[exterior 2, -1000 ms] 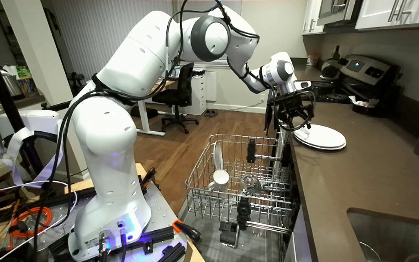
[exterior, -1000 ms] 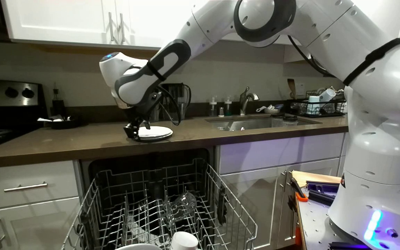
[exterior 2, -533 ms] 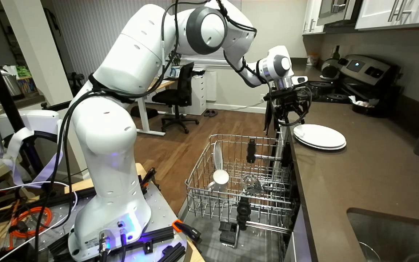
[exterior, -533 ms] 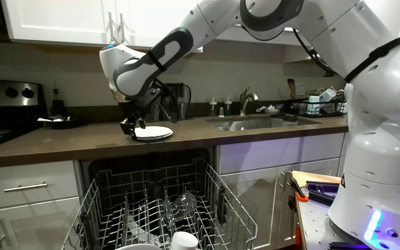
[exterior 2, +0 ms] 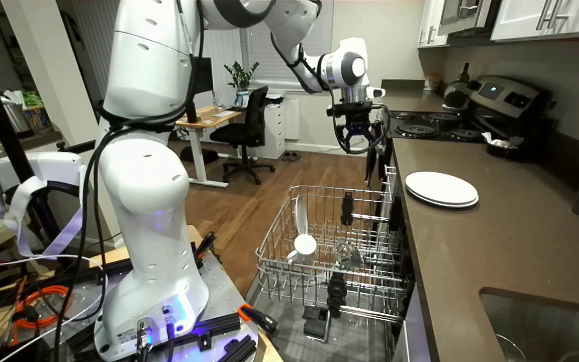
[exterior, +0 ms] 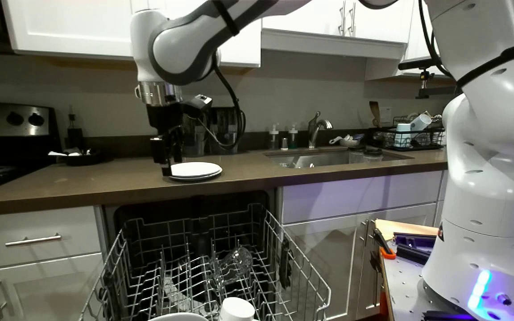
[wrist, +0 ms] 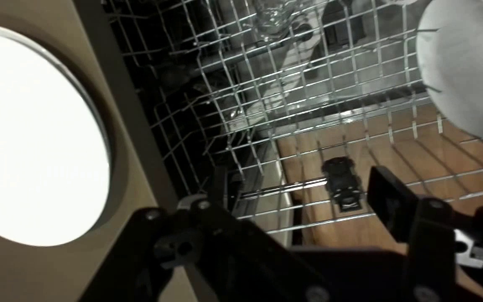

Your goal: Remove one white plate from the dishwasher and place it on top of the white plate on the countertop

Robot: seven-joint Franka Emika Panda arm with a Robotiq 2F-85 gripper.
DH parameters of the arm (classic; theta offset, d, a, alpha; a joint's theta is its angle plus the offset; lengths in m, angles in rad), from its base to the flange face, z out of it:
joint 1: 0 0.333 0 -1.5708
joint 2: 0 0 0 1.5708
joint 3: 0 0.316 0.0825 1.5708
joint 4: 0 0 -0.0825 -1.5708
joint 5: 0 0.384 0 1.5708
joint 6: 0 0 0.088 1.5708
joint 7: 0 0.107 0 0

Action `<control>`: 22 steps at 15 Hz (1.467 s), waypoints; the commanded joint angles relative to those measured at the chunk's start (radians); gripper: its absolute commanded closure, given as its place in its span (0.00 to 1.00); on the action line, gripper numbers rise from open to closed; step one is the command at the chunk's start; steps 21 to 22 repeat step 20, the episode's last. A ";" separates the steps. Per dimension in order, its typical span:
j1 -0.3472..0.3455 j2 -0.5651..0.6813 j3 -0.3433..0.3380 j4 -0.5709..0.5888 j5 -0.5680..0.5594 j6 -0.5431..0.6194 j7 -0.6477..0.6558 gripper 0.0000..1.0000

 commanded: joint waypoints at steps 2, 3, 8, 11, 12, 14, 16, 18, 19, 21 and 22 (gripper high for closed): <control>0.001 -0.260 0.067 -0.307 0.140 0.032 -0.136 0.13; 0.007 -0.310 0.079 -0.363 0.175 0.032 -0.154 0.14; 0.055 -0.541 0.085 -0.604 0.338 0.014 -0.229 0.08; 0.085 -0.621 0.072 -0.686 0.356 0.009 -0.218 0.00; 0.093 -0.643 0.066 -0.706 0.358 0.005 -0.220 0.00; 0.106 -0.676 0.057 -0.744 0.355 0.009 -0.216 0.00; 0.105 -0.640 0.061 -0.712 0.320 -0.002 -0.175 0.00; 0.110 -0.663 0.055 -0.737 0.320 -0.002 -0.176 0.00; 0.112 -0.669 0.053 -0.742 0.320 -0.002 -0.176 0.00; 0.113 -0.671 0.052 -0.744 0.320 -0.002 -0.176 0.00; 0.113 -0.671 0.052 -0.744 0.320 -0.002 -0.176 0.00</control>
